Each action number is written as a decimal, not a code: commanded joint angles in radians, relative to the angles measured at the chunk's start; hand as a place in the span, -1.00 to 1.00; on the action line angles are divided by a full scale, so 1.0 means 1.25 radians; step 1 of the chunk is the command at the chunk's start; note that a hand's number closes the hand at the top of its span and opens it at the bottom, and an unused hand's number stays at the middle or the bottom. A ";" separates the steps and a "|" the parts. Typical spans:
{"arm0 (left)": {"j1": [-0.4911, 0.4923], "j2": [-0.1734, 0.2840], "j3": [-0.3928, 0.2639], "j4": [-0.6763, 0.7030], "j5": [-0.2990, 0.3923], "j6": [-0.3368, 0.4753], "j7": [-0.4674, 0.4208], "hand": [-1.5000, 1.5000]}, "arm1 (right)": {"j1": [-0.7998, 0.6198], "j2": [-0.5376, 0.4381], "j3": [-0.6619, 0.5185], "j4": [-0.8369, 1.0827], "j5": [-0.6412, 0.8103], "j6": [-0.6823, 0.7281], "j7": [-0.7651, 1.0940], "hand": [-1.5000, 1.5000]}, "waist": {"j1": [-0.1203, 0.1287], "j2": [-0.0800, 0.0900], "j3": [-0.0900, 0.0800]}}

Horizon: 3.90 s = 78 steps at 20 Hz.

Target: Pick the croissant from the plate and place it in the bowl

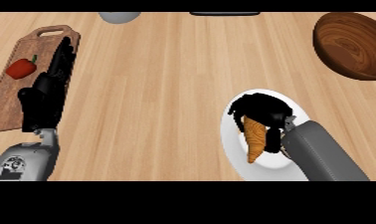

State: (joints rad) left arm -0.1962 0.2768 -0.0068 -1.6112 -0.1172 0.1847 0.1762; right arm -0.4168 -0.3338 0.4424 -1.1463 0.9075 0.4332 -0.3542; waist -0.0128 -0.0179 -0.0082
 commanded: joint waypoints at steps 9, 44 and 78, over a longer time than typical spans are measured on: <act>-0.023 0.007 0.027 0.014 0.005 -0.012 0.018 0.00 | 0.481 -0.054 0.006 -0.596 -0.062 -0.045 0.129 1.00 | -0.022 0.010 0.006; -0.032 -0.033 0.015 0.040 -0.028 -0.040 -0.038 0.00 | -0.087 -0.174 -0.701 0.031 -0.420 -0.224 0.056 1.00 | 0.036 0.022 0.008; -0.085 -0.053 0.003 0.024 -0.026 -0.051 -0.002 0.00 | -0.338 -0.372 -0.854 0.765 -0.385 -0.215 -0.297 -1.00 | 0.070 0.047 0.015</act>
State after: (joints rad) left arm -0.2876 0.2165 -0.0047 -1.5889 -0.1490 0.1162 0.1676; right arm -0.8368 -0.7534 -0.5878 -0.2224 0.4614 0.0975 -0.7019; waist 0.0889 0.0399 0.0098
